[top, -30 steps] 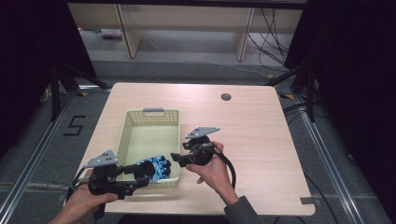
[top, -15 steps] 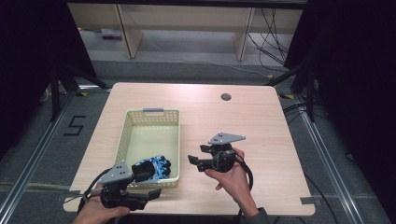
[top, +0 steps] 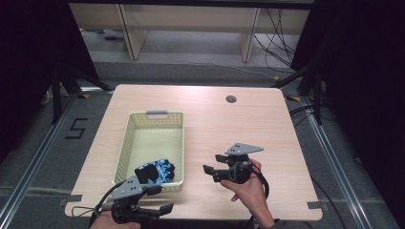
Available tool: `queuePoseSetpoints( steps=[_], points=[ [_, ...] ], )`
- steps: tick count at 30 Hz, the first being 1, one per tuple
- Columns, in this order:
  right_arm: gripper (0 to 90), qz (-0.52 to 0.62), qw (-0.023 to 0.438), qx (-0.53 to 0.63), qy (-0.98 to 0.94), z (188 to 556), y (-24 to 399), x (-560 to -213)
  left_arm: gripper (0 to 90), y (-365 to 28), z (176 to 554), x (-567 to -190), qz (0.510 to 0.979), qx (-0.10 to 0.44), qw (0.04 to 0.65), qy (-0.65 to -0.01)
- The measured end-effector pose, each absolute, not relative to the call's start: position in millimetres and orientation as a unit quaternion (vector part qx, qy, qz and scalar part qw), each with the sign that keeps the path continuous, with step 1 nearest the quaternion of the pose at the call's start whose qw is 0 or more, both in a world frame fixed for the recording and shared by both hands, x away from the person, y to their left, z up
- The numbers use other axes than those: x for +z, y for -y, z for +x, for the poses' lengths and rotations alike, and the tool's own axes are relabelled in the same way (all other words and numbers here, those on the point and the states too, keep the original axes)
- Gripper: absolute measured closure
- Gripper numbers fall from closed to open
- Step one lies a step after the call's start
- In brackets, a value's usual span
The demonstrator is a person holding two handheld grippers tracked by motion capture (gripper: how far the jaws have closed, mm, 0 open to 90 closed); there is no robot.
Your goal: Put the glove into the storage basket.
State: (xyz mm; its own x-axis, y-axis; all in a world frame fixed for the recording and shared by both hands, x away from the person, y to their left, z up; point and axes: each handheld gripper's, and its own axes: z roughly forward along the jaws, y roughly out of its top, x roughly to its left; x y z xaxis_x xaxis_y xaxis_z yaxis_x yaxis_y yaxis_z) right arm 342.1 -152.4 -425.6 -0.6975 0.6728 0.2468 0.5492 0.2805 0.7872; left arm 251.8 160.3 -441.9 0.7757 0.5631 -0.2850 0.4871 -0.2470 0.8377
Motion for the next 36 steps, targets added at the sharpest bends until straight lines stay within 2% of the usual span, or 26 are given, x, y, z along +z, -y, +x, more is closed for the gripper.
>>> queuePoseSetpoints(
  steps=[21,22,36],
  points=[
    [34.0,0.377,0.056,0.475,-0.793,322,164,-434,19.1,-164,244,-466,0.790,0.014,0.513,-0.336],
    [33.9,0.376,0.055,0.478,-0.792,320,165,-436,19.0,-166,244,-467,0.800,0.023,0.501,-0.329],
    [33.1,0.374,0.051,0.479,-0.793,312,174,-445,18.7,-169,241,-480,0.803,0.037,0.491,-0.337]
  ],
)
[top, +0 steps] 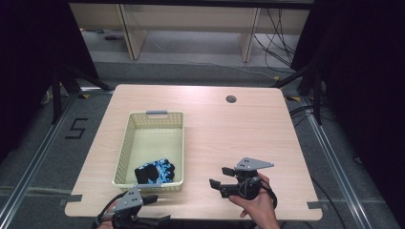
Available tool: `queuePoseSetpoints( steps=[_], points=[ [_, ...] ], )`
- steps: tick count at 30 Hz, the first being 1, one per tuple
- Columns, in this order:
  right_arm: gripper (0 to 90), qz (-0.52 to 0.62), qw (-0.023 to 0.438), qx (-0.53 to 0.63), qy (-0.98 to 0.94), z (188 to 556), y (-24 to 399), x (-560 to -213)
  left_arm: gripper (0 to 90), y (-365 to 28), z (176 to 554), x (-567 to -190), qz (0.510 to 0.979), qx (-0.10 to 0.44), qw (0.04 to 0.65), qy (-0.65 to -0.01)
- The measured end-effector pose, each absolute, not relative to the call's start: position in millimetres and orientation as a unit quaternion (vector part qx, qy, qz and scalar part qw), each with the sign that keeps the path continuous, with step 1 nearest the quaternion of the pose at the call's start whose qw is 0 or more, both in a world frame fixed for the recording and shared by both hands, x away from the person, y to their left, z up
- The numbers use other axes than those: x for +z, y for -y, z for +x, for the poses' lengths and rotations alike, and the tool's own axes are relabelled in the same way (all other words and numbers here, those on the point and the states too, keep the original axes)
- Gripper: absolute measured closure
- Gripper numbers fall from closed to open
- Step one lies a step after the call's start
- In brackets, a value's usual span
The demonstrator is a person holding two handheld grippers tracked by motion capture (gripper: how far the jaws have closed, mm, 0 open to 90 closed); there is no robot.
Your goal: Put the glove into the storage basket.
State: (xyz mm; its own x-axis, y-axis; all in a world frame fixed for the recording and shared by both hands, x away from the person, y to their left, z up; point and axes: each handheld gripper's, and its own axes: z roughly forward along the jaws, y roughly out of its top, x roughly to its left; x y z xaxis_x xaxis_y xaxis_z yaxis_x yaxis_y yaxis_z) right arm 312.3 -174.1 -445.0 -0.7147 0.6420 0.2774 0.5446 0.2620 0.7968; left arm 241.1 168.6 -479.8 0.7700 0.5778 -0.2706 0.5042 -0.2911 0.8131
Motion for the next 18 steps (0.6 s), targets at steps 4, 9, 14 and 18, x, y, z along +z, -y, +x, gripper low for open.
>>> queuePoseSetpoints(
  steps=[4,9,14,18],
  points=[
    [29.8,0.383,0.051,0.475,-0.791,307,174,-448,18.5,-169,240,-482,0.806,0.048,0.488,-0.332],
    [24.3,0.380,0.049,0.487,-0.785,304,175,-451,18.5,-169,238,-485,0.806,0.047,0.482,-0.341],
    [21.5,0.364,0.047,0.497,-0.786,298,177,-455,18.4,-171,238,-488,0.815,0.057,0.474,-0.327],
    [21.3,0.359,0.047,0.496,-0.789,293,177,-458,18.5,-172,236,-490,0.815,0.052,0.467,-0.338]
  ],
)
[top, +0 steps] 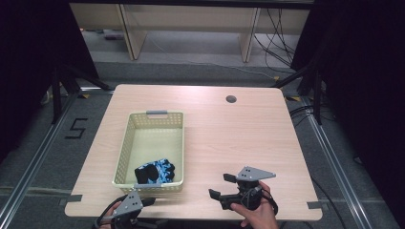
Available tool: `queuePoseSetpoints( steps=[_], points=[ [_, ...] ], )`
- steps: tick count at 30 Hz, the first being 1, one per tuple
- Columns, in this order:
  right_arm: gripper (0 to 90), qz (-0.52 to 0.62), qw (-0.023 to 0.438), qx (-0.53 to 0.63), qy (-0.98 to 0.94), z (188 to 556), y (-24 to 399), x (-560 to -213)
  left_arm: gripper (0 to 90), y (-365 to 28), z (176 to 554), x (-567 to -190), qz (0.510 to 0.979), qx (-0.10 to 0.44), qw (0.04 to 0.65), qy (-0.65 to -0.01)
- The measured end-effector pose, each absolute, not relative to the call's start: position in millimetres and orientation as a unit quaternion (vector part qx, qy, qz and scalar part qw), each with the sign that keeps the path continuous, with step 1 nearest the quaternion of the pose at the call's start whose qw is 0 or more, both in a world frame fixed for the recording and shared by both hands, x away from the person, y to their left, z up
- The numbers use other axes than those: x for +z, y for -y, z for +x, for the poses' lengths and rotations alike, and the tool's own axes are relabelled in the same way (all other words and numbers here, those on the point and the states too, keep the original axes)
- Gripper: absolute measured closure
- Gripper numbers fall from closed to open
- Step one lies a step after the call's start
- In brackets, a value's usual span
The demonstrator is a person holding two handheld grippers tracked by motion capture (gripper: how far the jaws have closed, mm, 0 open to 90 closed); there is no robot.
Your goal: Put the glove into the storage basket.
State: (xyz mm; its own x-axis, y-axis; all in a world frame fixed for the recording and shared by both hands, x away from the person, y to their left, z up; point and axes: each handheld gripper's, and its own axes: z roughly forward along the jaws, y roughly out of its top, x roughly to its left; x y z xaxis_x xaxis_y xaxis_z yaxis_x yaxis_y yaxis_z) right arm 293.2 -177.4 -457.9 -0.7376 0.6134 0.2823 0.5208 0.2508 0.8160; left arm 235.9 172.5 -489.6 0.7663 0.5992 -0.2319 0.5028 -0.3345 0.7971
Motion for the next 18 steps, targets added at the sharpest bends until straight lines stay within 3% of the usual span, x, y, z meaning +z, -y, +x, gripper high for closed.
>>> queuePoseSetpoints(
  steps=[5,18],
  points=[
    [21.3,0.356,0.046,0.495,-0.791,288,180,-460,18.7,-174,236,-492,0.817,0.073,0.467,-0.329],
    [19.3,0.364,0.047,0.482,-0.796,274,188,-469,18.6,-176,234,-496,0.825,0.070,0.455,-0.328]
  ],
)
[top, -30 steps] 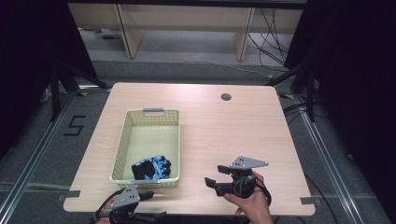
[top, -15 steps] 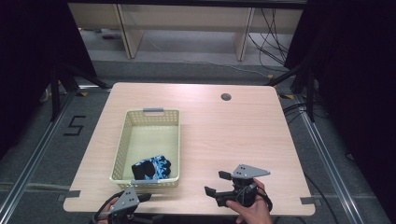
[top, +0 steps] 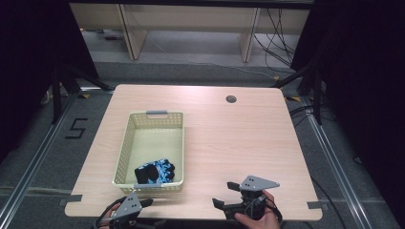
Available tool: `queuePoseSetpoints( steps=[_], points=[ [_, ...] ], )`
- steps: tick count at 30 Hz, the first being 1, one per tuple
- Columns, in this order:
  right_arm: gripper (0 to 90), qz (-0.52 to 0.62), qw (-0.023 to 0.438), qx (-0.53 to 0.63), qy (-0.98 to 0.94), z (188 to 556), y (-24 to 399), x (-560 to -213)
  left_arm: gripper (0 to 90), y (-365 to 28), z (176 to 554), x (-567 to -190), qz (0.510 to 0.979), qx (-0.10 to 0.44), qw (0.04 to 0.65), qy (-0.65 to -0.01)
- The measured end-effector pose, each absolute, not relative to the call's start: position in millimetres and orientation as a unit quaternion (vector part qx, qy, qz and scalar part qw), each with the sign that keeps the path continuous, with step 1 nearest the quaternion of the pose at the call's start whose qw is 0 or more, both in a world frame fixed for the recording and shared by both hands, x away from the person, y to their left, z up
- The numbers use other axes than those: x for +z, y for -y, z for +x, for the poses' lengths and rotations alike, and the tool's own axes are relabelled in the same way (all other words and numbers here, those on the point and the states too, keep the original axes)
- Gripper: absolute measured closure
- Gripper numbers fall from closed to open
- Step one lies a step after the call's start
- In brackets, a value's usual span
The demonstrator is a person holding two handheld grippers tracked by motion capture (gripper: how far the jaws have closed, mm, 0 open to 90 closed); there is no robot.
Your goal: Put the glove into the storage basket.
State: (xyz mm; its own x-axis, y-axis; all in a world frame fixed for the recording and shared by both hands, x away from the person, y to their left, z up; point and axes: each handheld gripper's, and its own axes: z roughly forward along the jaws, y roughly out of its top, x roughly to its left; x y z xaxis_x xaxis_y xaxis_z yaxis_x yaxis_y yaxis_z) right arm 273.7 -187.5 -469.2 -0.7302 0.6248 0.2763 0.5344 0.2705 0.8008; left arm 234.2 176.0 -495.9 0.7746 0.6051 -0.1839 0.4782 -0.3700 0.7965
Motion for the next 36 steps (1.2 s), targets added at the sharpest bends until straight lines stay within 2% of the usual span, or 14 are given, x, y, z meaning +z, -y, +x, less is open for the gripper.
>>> queuePoseSetpoints(
  steps=[1,2,5,7,9,12,16,20,22,26,31,35,36],
  points=[
    [18.3,0.366,0.047,0.485,-0.793,272,186,-471,18.6,-174,233,-498,0.817,0.068,0.459,-0.341],
    [17.2,0.355,0.046,0.482,-0.800,271,187,-473,18.6,-175,234,-498,0.828,0.074,0.453,-0.322],
    [17.1,0.373,0.041,0.465,-0.802,264,186,-472,18.0,-175,233,-499,0.830,0.072,0.451,-0.319],
    [16.8,0.358,0.055,0.459,-0.812,263,187,-475,17.8,-172,230,-500,0.822,0.063,0.457,-0.333],
    [16.7,0.361,0.052,0.454,-0.813,259,185,-476,17.4,-173,231,-500,0.830,0.064,0.454,-0.317],
    [16.7,0.354,0.056,0.454,-0.816,257,186,-477,16.5,-171,227,-501,0.824,0.054,0.456,-0.333],
    [16.7,0.353,0.058,0.440,-0.823,251,186,-480,15.6,-174,226,-500,0.840,0.061,0.442,-0.308],
    [16.8,0.349,0.065,0.434,-0.828,248,187,-482,15.6,-172,222,-502,0.833,0.072,0.444,-0.321],
    [16.9,0.340,0.070,0.426,-0.836,245,189,-483,15.8,-174,223,-502,0.848,0.086,0.429,-0.299],
    [16.9,0.343,0.075,0.418,-0.838,241,192,-484,15.8,-174,222,-502,0.848,0.073,0.423,-0.312],
    [16.9,0.344,0.083,0.403,-0.844,239,196,-485,15.8,-176,223,-501,0.854,0.084,0.420,-0.295],
    [17.0,0.340,0.071,0.393,-0.851,240,196,-487,15.8,-174,222,-502,0.849,0.070,0.422,-0.311],
    [17.0,0.340,0.071,0.393,-0.851,240,196,-487,15.8,-172,220,-504,0.836,0.069,0.439,-0.322]
  ],
)
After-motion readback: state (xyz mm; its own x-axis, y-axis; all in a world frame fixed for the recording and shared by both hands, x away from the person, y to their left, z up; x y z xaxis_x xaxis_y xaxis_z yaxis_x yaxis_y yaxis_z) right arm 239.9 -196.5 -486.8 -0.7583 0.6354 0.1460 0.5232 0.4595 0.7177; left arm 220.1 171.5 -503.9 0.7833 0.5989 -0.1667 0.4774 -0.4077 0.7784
